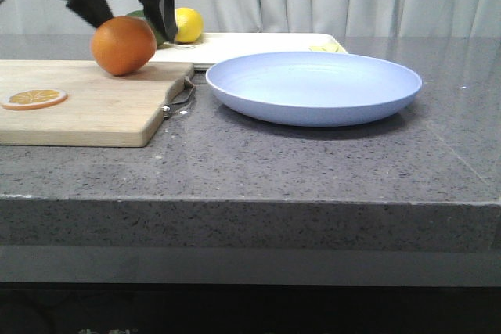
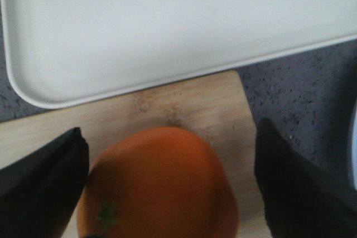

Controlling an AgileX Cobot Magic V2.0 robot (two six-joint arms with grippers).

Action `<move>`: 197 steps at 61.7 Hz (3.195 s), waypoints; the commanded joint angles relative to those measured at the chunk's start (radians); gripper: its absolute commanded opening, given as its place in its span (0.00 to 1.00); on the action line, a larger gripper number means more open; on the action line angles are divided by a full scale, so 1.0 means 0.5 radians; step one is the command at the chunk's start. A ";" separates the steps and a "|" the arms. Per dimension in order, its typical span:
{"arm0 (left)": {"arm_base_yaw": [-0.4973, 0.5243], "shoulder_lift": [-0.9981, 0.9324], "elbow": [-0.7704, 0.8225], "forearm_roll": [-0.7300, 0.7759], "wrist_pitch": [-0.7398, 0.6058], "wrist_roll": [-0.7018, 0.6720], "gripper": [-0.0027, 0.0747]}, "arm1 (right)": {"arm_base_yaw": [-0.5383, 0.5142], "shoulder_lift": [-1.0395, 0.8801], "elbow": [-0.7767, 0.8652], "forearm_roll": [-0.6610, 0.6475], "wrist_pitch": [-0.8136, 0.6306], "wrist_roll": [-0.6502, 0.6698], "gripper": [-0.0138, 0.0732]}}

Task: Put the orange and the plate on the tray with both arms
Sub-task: 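Lower the left gripper over the orange on the cutting board and grasp it, then carry the orange with the left gripper over the blue plate and lower it, then open the left gripper and lift it away from the orange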

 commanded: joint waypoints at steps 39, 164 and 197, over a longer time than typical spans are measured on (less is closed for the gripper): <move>-0.014 -0.070 -0.047 -0.095 0.050 -0.036 0.63 | -0.010 0.016 -0.076 -0.001 -0.159 -0.014 0.89; -0.755 0.322 -0.566 -0.045 -0.042 -0.037 0.88 | -0.010 0.016 -0.076 -0.001 -0.152 -0.014 0.89; -0.755 0.312 -0.886 0.026 0.169 -0.092 0.88 | -0.010 0.016 -0.076 -0.001 -0.152 -0.014 0.89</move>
